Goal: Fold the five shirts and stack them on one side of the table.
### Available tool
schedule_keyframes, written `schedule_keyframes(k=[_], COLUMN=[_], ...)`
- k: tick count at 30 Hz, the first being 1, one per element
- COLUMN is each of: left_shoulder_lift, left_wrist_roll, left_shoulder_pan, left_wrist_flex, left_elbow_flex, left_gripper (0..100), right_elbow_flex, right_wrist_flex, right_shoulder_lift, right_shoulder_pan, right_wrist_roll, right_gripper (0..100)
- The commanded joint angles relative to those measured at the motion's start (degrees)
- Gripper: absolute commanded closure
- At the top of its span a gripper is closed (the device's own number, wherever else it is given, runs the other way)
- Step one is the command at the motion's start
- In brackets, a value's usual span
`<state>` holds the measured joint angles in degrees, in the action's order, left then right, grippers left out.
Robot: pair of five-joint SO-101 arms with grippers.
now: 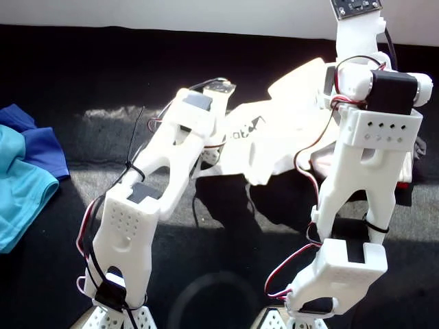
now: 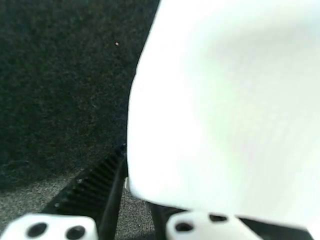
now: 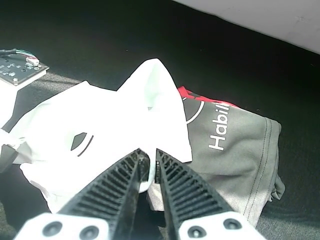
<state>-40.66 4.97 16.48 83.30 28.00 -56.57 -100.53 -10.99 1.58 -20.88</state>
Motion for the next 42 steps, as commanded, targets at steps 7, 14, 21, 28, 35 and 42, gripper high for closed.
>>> schedule_keyframes(k=[7,14,21,28,35,42], left_shoulder_lift=[5.5,20.6,37.8,53.8,66.9,76.3], left_wrist_roll=[-0.5,-8.1,-11.9,-16.0,-18.4,-18.4], left_shoulder_pan=[-3.6,-12.5,-15.1,-18.1,-22.1,-28.1], left_wrist_flex=[10.0,17.5,17.8,17.8,17.8,17.7], left_elbow_flex=[5.5,13.3,13.1,11.3,5.4,5.2], left_gripper=[99,99,99,99,99,99], right_elbow_flex=[0.0,-1.5,-7.5,-11.3,-12.2,-12.2], right_wrist_flex=[4.7,9.7,9.4,9.9,9.9,9.8], right_shoulder_lift=[2.9,0.4,5.1,11.9,17.3,24.7], right_shoulder_pan=[-0.3,0.7,4.0,5.4,5.4,5.4], right_wrist_roll=[-0.2,-0.1,-0.1,-0.5,-0.5,-0.5], right_gripper=[99.2,99.2,99.2,99.2,99.2,99.2])
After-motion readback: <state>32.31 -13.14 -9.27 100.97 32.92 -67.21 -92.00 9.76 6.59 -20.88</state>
